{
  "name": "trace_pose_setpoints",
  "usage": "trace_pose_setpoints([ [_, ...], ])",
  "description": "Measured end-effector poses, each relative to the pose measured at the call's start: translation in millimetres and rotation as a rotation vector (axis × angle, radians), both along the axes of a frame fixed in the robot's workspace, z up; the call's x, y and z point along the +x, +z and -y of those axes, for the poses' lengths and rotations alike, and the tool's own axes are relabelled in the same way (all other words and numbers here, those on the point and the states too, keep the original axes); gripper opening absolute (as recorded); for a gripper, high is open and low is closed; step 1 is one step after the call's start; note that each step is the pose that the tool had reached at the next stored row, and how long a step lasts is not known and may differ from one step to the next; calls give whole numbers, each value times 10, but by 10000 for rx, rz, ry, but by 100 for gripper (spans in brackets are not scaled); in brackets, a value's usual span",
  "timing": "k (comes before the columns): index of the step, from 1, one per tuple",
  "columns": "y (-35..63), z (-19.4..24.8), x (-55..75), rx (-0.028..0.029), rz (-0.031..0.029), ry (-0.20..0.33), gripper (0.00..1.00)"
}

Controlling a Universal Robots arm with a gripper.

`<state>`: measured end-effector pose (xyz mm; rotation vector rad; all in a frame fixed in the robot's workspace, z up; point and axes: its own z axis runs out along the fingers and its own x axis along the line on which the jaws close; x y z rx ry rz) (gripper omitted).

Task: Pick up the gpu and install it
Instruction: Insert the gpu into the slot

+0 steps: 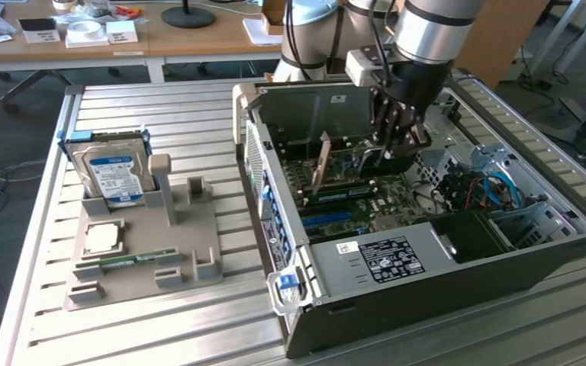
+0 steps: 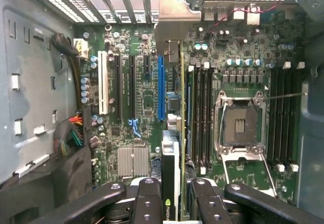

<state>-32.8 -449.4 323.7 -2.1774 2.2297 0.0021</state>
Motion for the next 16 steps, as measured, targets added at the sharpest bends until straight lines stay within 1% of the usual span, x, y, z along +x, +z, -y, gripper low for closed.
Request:
trace_pose_setpoints([
  [3,-5,3,-9,-2,-1,-1,27],
  [7,-17,33,-25,2,0,2,27],
  [12,-68,33,-33,1,0,2,27],
  [16,-69,33,-34,0,-1,1,27],
])
